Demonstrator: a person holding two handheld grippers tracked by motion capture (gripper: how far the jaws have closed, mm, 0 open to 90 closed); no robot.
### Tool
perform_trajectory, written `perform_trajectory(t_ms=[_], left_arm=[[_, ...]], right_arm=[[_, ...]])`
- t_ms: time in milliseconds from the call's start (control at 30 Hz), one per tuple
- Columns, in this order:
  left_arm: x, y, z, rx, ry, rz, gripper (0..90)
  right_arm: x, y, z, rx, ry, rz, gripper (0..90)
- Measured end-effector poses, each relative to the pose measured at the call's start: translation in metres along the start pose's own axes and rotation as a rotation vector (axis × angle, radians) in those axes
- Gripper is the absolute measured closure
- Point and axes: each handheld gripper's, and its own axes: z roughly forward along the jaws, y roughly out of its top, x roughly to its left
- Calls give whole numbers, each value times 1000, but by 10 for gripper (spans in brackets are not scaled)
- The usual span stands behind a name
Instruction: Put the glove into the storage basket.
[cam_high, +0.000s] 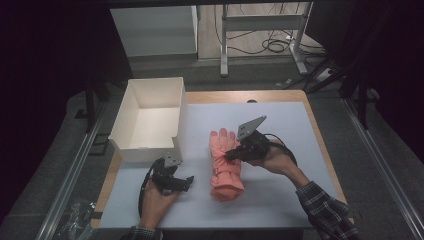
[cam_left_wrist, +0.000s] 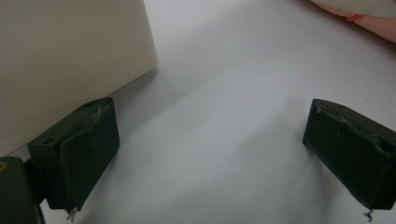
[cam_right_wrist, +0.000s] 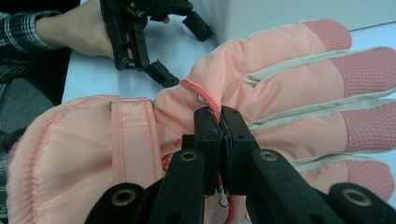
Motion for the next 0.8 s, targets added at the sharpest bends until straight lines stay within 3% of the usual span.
perform_trajectory(t_ms=[233, 400, 667, 800], left_arm=[[0, 0, 0, 0, 0, 4, 36], [0, 0, 0, 0, 0, 5, 36], [0, 0, 0, 1, 0, 5, 36], [0, 0, 0, 1, 1, 5, 36]], right_arm=[[-7, -1, 17, 42, 21, -32, 850], [-10, -8, 28, 86, -1, -28, 788], [-11, -15, 25, 41, -17, 33, 663], [-8, -15, 19, 18, -39, 34, 597]])
